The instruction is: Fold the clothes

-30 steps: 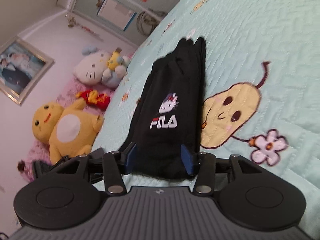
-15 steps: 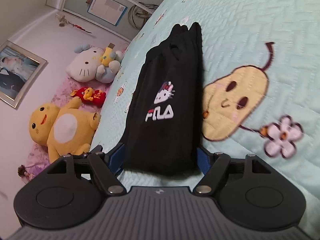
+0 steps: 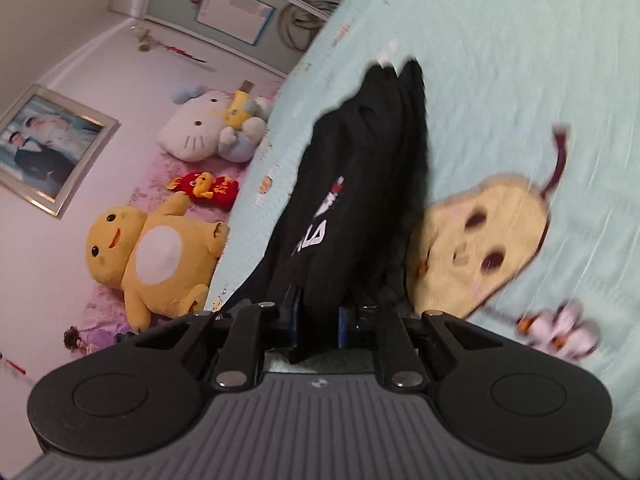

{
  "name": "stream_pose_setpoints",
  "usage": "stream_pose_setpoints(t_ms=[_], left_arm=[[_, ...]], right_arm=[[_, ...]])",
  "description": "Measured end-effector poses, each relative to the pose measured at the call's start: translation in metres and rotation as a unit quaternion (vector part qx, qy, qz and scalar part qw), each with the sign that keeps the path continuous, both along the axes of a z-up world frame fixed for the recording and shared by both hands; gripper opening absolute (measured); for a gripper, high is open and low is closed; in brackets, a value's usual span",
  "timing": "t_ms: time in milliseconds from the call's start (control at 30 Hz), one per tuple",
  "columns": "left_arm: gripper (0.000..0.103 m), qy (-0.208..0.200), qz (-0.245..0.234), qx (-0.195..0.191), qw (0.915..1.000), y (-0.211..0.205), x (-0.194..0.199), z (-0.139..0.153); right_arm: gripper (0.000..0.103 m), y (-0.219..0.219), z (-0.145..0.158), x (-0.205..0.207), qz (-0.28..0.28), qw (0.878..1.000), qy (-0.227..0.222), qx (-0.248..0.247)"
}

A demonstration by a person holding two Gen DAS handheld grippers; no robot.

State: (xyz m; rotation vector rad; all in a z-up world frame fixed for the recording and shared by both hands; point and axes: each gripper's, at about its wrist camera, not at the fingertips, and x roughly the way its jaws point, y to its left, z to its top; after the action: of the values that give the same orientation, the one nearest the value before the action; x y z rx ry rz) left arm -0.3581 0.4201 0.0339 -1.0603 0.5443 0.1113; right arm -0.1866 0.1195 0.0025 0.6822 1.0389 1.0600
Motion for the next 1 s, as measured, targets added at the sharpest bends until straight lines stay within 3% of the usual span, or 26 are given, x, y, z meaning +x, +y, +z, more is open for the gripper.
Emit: stream_pose_setpoints(t_ms=[100,200,267,333,400,500,533,633,733,867,967,1000], left_arm=[[0.012,0.019,0.002,0.020,0.9996,-0.012,0.001,0.003],[0.016,0.055,0.013,0.008,0.9984,-0.009,-0.001,-0.019],[0.027,0.062,0.018,0.008,0.9979,-0.008,-0.006,-0.026],[0.039,0.068,0.020,0.045,0.9965,-0.012,-0.011,-0.014],[0.050,0.074,0.023,0.083,0.9935,-0.017,-0.015,-0.002],[0.059,0.097,0.036,0.139,0.9849,-0.024,-0.020,0.018],[0.061,0.108,0.037,0.150,0.9820,-0.027,-0.020,0.023],[0.072,0.146,0.039,0.183,0.9715,-0.035,-0.021,0.037],[0.076,0.181,0.037,0.202,0.9618,-0.045,-0.020,0.048],[0.081,0.216,0.016,0.205,0.9544,-0.053,-0.010,0.065],[0.099,0.237,0.008,0.226,0.9448,-0.059,0.004,0.081],[0.101,0.244,0.006,0.236,0.9406,-0.061,0.009,0.087]], right_arm=[[0.017,-0.014,0.005,0.008,0.011,1.000,-0.006,-0.012],[0.019,-0.014,-0.010,0.008,0.015,0.998,-0.007,-0.066],[0.022,-0.017,-0.020,0.003,0.006,0.998,-0.006,-0.065],[0.024,-0.023,-0.021,0.000,-0.009,0.998,0.002,-0.057],[0.032,-0.027,-0.017,-0.004,-0.021,0.998,0.000,-0.062],[0.060,-0.025,0.004,-0.015,-0.025,0.994,-0.038,-0.096],[0.070,-0.022,0.013,-0.020,-0.022,0.992,-0.057,-0.114],[0.075,-0.012,0.037,-0.034,-0.010,0.979,-0.114,-0.169],[0.082,0.001,0.049,-0.043,-0.002,0.966,-0.119,-0.229],[0.082,0.016,0.059,-0.052,0.028,0.956,-0.121,-0.265],[0.082,0.034,0.071,-0.054,0.042,0.939,-0.148,-0.308],[0.082,0.039,0.075,-0.053,0.043,0.932,-0.156,-0.324]])
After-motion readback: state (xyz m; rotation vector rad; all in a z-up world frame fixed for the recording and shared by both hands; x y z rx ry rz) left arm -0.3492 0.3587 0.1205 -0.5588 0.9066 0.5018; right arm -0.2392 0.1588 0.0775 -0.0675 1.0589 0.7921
